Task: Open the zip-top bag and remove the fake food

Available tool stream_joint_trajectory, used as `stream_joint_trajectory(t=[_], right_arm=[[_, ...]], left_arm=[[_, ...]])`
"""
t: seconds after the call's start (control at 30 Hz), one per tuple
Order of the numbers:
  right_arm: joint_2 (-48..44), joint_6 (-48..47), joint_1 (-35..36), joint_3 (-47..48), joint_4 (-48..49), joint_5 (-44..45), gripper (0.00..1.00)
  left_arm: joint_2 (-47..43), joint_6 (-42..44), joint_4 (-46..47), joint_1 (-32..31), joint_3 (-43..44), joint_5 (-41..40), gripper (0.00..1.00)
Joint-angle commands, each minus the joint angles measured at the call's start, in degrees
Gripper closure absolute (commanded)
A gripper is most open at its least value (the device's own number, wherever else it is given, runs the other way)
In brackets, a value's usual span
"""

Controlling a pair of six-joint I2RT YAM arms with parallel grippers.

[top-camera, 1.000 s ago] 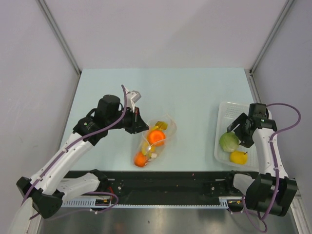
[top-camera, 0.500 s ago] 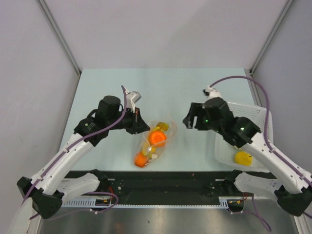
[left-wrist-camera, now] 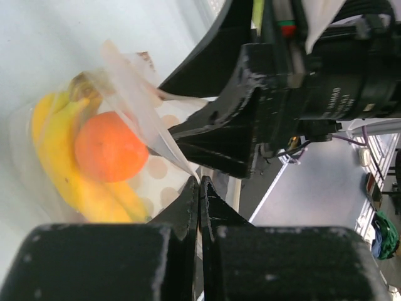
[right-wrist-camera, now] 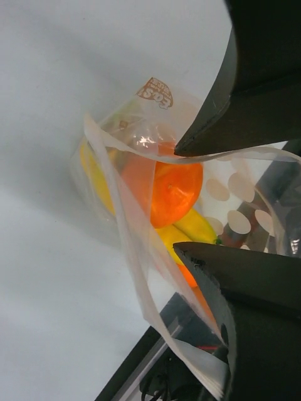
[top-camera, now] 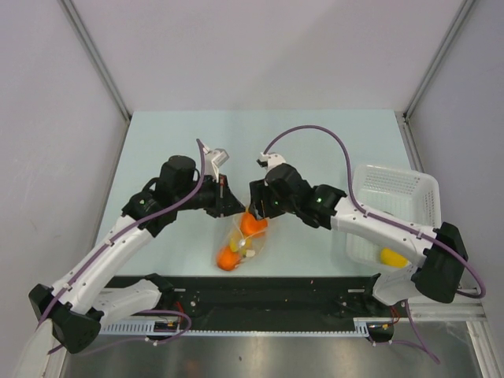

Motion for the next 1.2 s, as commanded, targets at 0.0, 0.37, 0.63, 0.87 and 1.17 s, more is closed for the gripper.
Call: stream_joint_trajectory(t=[0.0,0.37,0.63,0.87,1.17], right_arm=[[0.83,-2.85,0.92,-0.24,5.19,-0.35,0.42],[-6.72,-5.05,4.6,6.43,-7.46,11.78,0.37],[-6.29,-2.6,6.9,1.36,-1.34,7.4,0.41],[-2.69,-3.29,1.98,-9.11,12.29,1.24,0.45],[1.79,-3.65,-1.1,-17.2,26.53,-6.58,0.25]], left_arm=[[0.58,-2.25,5.04,-0.1,-0.38,3.3,1.0],[1.46,-1.81,3.29,-0.1,0.94,2.25,1.0],[1.37,-1.54,2.85,-0.1,1.82,1.63,1.0],[1.72,-1.9,3.28,-0.19,1.73,1.46,1.0],[6.03,-3.83,6.97,-0.19,0.59,3.21,1.0]])
